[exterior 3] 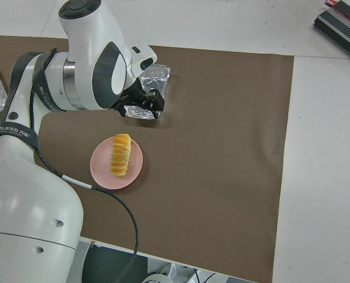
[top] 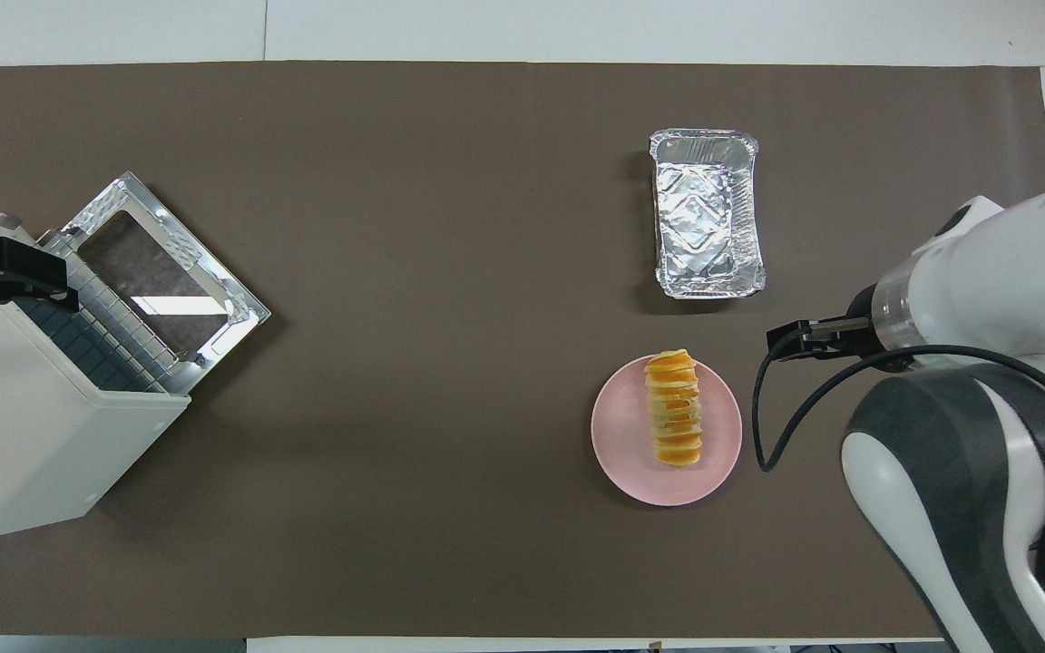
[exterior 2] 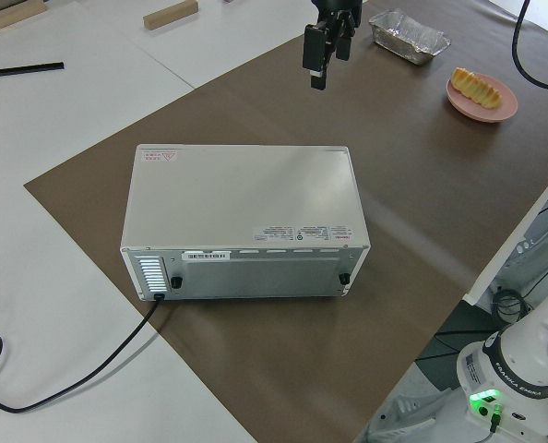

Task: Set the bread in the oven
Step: 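Move the right gripper over the bread stack on the pink plate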

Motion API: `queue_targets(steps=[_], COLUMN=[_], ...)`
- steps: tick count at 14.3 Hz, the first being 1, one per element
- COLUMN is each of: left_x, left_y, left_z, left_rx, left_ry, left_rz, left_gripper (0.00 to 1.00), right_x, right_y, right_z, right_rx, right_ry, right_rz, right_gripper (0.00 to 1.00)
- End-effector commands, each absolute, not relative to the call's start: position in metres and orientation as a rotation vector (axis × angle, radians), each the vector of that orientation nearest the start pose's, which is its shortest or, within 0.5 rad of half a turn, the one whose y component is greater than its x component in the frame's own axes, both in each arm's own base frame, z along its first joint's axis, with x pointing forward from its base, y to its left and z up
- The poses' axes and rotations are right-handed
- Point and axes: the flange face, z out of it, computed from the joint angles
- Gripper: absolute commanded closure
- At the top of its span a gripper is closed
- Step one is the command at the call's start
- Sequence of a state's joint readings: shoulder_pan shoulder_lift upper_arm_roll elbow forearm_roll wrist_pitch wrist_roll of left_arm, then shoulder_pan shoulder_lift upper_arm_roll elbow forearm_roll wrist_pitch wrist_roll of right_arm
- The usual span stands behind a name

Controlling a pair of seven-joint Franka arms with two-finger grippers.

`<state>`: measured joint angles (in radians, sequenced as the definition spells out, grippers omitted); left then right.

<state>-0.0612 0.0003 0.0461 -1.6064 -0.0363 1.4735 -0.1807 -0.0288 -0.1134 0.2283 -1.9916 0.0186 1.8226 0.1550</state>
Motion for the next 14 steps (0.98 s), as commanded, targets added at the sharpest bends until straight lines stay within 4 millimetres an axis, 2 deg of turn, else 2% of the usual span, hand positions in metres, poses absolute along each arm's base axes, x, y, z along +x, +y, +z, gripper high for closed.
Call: queue_targets(steps=[1, 4, 6, 12, 14], left_x=[0.535, 0.535, 0.535, 0.535, 0.535], left_y=[-0.01, -0.011, -0.01, -0.01, -0.01], left_z=[0.603, 0.603, 0.603, 0.603, 0.603], left_rx=[-3.157, -3.156, -3.156, -3.157, -3.156], left_ry=[-0.268, -0.265, -0.268, -0.268, -0.268], left_rz=[0.191, 0.191, 0.19, 0.191, 0.19], left_gripper=[0.0, 0.0, 0.0, 0.0, 0.0], right_x=[0.515, 0.511, 0.504, 0.48, 0.469], right_y=[0.143, 0.187, 0.199, 0.196, 0.201], right_z=[0.461, 0.423, 0.39, 0.349, 0.333], right_rx=[-3.137, -3.128, -3.116, -3.12, -3.114], right_ry=[-0.054, -0.006, -0.005, -0.038, -0.064], right_rz=[0.064, 0.06, 0.015, 0.019, -0.007], right_gripper=[0.0, 0.0, 0.0, 0.0, 0.0])
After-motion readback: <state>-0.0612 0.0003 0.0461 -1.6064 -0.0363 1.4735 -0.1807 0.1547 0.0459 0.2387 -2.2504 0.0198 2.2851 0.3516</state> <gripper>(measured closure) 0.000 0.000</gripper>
